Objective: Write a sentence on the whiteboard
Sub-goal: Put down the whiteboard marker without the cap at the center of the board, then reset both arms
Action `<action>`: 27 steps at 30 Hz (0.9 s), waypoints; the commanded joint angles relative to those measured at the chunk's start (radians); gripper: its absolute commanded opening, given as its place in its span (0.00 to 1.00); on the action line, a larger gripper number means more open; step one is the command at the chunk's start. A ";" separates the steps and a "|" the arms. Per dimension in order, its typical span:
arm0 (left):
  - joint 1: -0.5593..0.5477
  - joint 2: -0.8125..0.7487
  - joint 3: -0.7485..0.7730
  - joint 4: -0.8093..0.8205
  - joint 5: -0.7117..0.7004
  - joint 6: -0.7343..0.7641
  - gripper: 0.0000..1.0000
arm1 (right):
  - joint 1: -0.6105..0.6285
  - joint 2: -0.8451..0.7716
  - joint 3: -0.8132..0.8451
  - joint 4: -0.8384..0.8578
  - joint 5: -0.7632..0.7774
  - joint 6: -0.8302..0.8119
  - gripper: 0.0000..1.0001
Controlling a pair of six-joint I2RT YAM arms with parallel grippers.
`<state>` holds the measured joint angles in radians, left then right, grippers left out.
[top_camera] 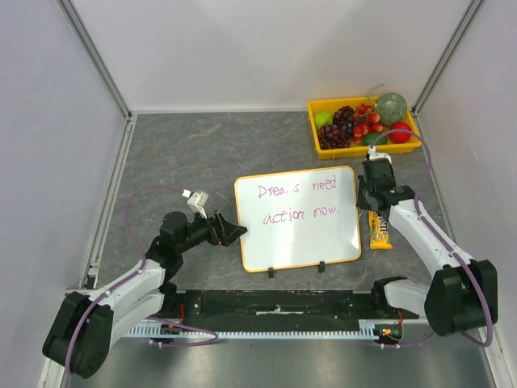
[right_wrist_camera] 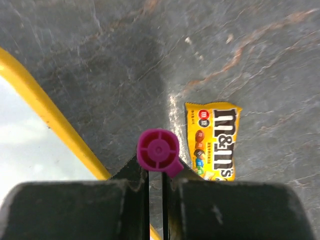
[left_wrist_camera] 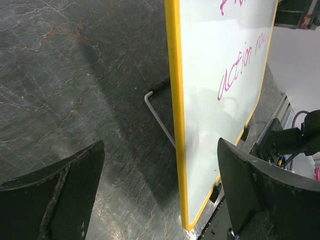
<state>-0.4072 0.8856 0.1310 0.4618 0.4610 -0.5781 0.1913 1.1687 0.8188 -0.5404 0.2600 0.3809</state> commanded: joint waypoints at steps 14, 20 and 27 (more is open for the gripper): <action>0.002 0.010 0.004 0.017 -0.019 0.038 0.98 | -0.003 -0.003 0.020 -0.032 0.062 0.016 0.72; 0.002 0.009 0.004 0.015 -0.021 0.038 0.98 | -0.004 -0.041 0.026 -0.046 0.116 0.030 0.87; 0.002 0.001 0.009 0.008 -0.027 0.041 0.99 | -0.007 -0.125 0.040 -0.062 0.159 0.044 0.98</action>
<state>-0.4072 0.8902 0.1310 0.4568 0.4488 -0.5777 0.1860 1.1095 0.8162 -0.5915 0.3729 0.4068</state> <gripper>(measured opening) 0.980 0.961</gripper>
